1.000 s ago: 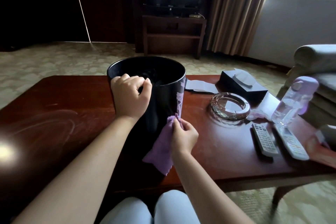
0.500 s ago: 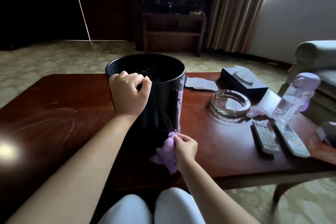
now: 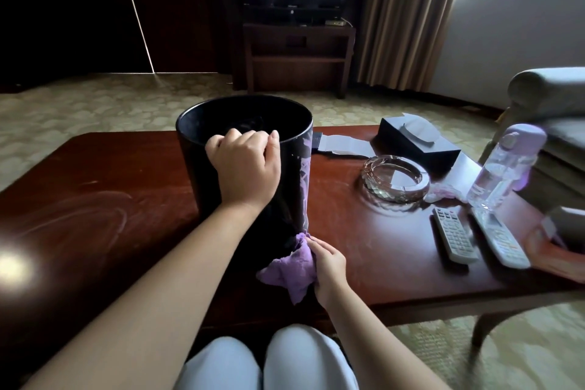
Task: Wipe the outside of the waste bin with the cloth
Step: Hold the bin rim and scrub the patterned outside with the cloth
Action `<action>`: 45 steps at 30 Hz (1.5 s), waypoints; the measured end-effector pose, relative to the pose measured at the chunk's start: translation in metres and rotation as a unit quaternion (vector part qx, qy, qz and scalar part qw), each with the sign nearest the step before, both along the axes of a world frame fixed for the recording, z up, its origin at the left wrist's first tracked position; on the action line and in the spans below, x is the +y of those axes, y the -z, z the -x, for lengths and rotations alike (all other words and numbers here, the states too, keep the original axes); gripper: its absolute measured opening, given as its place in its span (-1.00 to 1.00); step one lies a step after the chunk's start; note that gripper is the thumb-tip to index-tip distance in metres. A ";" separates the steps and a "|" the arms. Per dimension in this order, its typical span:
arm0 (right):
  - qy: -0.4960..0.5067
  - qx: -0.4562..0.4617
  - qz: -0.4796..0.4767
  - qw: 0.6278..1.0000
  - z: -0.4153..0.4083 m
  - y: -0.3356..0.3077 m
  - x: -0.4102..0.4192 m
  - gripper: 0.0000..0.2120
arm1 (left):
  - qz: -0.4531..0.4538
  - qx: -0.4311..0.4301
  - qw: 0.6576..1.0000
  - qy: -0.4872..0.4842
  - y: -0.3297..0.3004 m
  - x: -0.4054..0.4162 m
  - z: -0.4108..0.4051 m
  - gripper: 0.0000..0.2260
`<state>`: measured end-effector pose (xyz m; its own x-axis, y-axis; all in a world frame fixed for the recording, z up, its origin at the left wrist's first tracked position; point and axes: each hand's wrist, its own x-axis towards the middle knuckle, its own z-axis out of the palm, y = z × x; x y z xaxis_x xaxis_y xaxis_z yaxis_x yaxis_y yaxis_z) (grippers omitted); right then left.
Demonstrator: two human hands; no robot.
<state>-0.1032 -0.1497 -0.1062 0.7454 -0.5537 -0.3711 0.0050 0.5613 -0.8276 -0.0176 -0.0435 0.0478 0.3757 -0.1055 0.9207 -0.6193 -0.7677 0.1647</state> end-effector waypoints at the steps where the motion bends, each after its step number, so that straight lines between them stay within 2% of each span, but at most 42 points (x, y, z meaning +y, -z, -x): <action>1: -0.005 -0.007 -0.007 1.000 0.002 0.001 0.000 -0.90 | 0.003 0.004 1.000 0.008 -0.001 0.005 -0.003 -0.65; 7: -0.008 -0.030 -0.044 0.999 0.007 -0.001 0.002 -0.88 | 0.034 0.064 0.994 0.077 -0.010 0.045 -0.024 -0.57; 13: -0.017 -0.026 -0.058 0.998 0.007 0.002 -0.001 -0.90 | 0.046 0.044 0.995 0.078 -0.007 0.043 -0.030 -0.61; 20: -0.029 -0.027 -0.061 0.997 0.006 0.010 -0.004 -0.90 | 0.065 0.058 0.991 0.097 -0.006 0.040 -0.033 -0.62; 27: -0.036 -0.021 -0.066 0.997 0.007 0.007 -0.003 -0.90 | 0.088 0.109 0.981 0.133 -0.011 0.040 -0.027 -0.67; 30: -0.034 -0.017 -0.060 0.998 0.010 0.006 -0.003 -0.89 | 0.085 0.101 0.983 0.127 -0.011 0.038 -0.028 -0.66; 34: -0.026 -0.020 -0.054 0.998 0.014 0.006 -0.002 -0.92 | 0.043 0.028 0.995 0.081 -0.005 0.033 -0.025 -0.64; 38: -0.001 -0.031 0.007 0.999 0.012 0.006 0.003 -0.89 | 0.027 0.020 0.996 0.079 -0.008 0.022 -0.021 -0.54; 41: -0.004 -0.021 0.116 0.993 0.010 0.009 0.010 -0.87 | 0.002 -0.014 0.997 0.080 -0.007 0.025 -0.024 -0.55; 45: -0.035 0.023 0.271 0.962 0.004 0.018 0.021 -0.87 | -0.018 -0.059 0.995 0.076 -0.004 0.028 -0.028 -0.56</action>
<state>-0.1067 -0.1288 -0.1243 0.7783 -0.6234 -0.0747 -0.0603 0.0441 -0.9972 0.0102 -0.0156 0.0520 0.2419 -0.1860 0.9523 -0.7424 -0.6674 0.0582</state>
